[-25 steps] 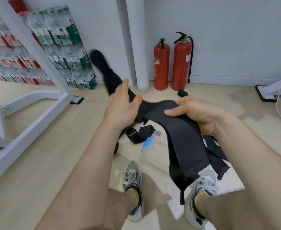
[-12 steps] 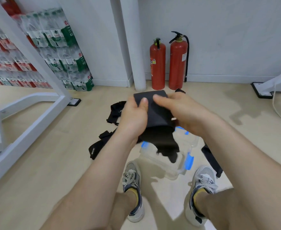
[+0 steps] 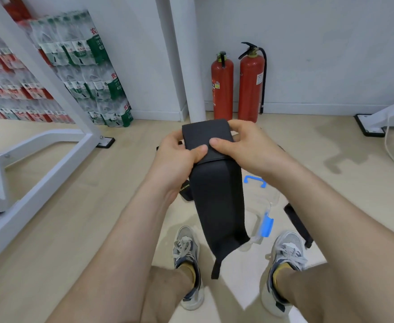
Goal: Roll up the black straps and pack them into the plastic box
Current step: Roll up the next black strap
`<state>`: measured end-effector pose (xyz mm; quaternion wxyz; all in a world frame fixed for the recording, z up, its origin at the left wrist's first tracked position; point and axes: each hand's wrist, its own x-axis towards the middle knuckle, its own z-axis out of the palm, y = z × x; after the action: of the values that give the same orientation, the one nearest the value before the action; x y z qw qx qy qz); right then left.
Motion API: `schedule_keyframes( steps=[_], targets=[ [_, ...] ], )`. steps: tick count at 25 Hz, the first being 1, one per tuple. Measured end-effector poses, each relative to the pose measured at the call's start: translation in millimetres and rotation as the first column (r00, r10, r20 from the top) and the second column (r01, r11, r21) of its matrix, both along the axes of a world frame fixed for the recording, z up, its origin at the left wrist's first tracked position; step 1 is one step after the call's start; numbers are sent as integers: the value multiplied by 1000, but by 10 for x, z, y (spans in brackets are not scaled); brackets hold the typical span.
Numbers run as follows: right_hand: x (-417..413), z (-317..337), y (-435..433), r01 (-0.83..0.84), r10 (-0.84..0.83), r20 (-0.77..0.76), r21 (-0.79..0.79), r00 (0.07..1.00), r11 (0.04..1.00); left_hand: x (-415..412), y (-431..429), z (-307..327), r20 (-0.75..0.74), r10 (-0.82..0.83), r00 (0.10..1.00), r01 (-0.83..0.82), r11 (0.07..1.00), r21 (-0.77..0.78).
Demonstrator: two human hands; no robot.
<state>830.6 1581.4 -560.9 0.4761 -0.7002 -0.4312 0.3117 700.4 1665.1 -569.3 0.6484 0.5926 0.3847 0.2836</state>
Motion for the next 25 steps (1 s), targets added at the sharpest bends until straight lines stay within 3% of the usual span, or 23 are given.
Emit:
schedule_keyframes(
  steps=[4,7,9,12,15,17,19,21,23,25],
  targets=[
    [81,8,-2,30,-43,-180,-71,983,997,7,1,-34,44,163,986,-165,986,35],
    [86,-60,11,167,-168,-111,-17,980,986,-11,-52,-30,-9,20,1000,-20,997,68],
    [77,-51,-10,101,-105,-252,-32,962,994,8,-81,-30,-16,35,999,-34,995,90],
    [43,35,-90,-57,3,-573,-76,820,995,61,-79,-89,15,76,997,-77,994,82],
    [-31,37,-119,-98,60,-716,-11,695,995,92,-63,-134,32,36,999,-40,991,125],
    [-84,4,-88,-51,60,-739,35,671,998,40,-33,-106,70,-10,998,2,994,107],
    [-62,21,-41,130,-3,-783,99,622,987,-59,54,-109,70,-107,992,102,993,60],
    [36,58,-26,328,-45,-850,153,524,932,-164,109,-178,-134,-273,953,282,958,53],
    [123,74,-28,465,-85,-892,148,444,873,-250,93,-282,-426,-431,795,496,867,49],
    [190,32,-7,546,-195,-870,98,452,832,-290,82,-325,-508,-434,744,527,849,46]
  ],
)
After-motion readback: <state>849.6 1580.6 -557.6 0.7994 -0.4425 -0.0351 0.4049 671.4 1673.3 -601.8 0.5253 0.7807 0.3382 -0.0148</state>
